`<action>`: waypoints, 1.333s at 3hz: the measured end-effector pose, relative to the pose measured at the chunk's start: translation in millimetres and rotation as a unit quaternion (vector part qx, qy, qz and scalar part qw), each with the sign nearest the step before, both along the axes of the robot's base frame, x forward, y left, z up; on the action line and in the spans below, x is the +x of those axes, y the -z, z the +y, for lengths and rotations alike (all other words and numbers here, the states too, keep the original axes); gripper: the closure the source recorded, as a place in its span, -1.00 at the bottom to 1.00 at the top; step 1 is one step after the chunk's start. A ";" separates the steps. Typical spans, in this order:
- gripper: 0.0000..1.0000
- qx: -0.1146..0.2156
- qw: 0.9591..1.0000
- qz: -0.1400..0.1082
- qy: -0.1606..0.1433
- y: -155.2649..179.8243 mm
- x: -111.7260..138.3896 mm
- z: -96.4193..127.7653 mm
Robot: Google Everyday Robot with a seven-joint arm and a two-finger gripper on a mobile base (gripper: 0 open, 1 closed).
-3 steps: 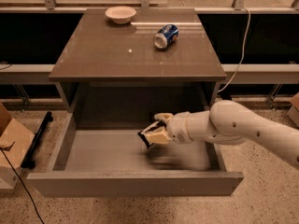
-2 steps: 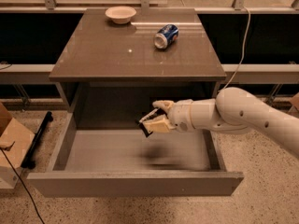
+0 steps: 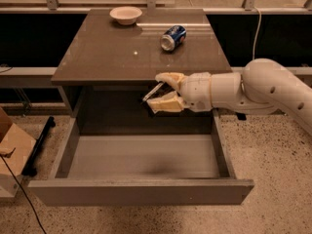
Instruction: Pick rxbar chocolate from top drawer and place on counter
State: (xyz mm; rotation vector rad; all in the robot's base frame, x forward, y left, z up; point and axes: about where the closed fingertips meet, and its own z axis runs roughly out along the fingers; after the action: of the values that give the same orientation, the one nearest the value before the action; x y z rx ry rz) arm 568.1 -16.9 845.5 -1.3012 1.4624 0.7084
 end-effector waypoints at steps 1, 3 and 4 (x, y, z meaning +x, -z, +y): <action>1.00 -0.006 0.999 -0.051 0.000 -51.9 11.1 -1.2; 1.00 -0.049 0.996 -0.066 0.044 -84.7 68.7 1.6; 1.00 -0.056 0.996 -0.031 0.063 -66.9 107.0 -6.5</action>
Offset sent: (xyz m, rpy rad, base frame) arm 0.0784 0.0017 0.1105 -0.1400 -0.1852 -0.1415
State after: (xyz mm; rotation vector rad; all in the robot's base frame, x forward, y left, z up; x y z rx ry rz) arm 675.1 -23.4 912.3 -1.2910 1.5371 0.5043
